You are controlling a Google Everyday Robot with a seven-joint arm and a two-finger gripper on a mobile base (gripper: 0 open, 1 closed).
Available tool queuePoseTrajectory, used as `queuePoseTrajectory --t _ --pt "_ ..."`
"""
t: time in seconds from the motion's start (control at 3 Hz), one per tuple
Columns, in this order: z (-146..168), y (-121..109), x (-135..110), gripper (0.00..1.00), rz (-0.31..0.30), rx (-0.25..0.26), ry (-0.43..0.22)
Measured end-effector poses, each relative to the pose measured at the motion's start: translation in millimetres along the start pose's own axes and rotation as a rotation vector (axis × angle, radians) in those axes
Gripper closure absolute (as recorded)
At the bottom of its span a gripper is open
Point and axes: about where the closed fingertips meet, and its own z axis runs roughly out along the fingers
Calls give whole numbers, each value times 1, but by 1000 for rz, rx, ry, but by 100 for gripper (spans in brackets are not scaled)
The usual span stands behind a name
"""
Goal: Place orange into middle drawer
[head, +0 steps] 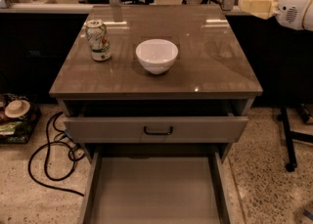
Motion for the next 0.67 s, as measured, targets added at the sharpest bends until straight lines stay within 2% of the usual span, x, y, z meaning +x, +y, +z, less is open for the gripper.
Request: queuePoseTrajectory --t 0.67 --pt "-53 66 21 100 -22 -73 -7"
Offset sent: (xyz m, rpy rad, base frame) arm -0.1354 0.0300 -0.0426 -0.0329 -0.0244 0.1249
